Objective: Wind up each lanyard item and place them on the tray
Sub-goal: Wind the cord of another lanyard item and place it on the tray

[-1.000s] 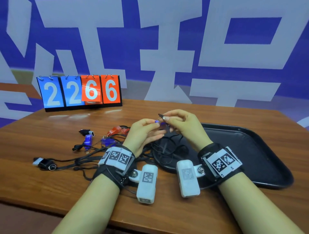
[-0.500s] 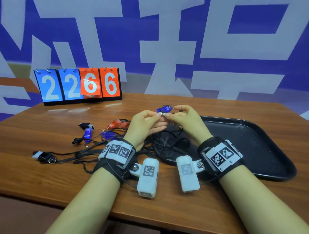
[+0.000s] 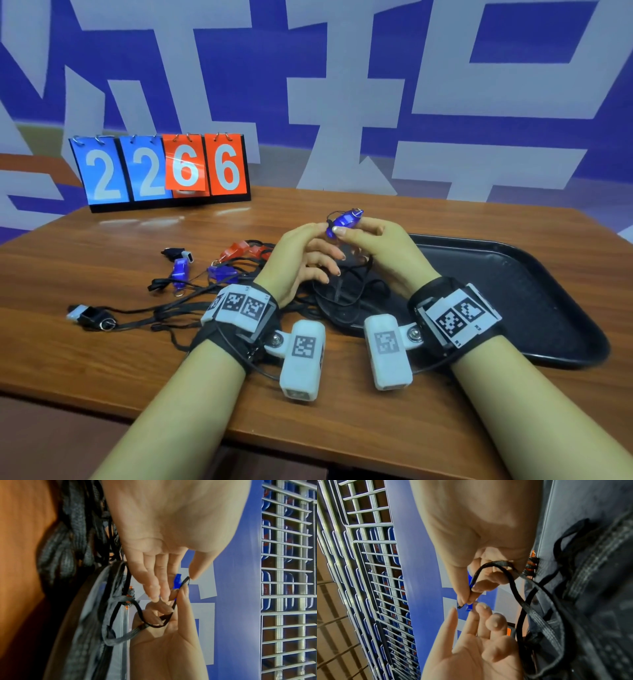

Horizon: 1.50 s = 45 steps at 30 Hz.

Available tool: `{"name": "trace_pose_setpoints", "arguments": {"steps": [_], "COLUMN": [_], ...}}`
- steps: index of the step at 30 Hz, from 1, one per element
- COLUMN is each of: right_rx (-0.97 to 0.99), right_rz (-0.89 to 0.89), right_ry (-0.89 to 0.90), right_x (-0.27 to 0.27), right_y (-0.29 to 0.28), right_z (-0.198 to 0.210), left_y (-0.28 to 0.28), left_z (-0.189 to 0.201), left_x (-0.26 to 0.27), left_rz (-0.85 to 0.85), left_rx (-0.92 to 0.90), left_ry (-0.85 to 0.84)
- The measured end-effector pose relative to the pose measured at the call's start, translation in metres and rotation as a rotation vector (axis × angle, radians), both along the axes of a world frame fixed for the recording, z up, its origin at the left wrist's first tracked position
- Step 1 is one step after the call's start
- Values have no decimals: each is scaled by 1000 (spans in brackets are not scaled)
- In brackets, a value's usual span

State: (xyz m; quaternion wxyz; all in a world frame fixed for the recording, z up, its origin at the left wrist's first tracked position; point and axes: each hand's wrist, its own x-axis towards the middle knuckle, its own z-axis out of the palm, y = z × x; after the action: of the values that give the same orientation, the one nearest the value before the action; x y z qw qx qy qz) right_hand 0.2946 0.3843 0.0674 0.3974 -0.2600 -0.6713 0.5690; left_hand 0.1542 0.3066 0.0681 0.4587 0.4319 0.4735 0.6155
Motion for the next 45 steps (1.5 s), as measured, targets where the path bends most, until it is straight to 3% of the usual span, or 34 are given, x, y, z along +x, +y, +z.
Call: {"name": "trace_pose_setpoints", "arguments": {"steps": [5,13,23,30,33,37,41,45], "right_rx": [6,-39,-360,-483,-435,-309,-8,255], "right_rz": [14,163,137,180,194,159,70,6], "right_ry": [5,71,28,-80,-110,-40,-47,-57], "right_x": [-1,0,7,21,25,24,23,22], "right_y": [-1,-1,5,12,14,14,3,-3], "right_z": [-1,3,5,12,12,12,18,23], "left_y": [4,8,4,-5,-8,-9,-7,-3], "left_z": [-4,-9,-8,-7,-6,-4,-3,-4], "left_x": [1,0,-5,-6,-6,-7,-7,-8], "left_rz": [9,11,-155,-432,-447,-444,-416,-285], "left_rx": [-14,117,138,31,4,-36,-61,-58], "left_ry": [57,-62,-123,174,293,313,295,252]}}
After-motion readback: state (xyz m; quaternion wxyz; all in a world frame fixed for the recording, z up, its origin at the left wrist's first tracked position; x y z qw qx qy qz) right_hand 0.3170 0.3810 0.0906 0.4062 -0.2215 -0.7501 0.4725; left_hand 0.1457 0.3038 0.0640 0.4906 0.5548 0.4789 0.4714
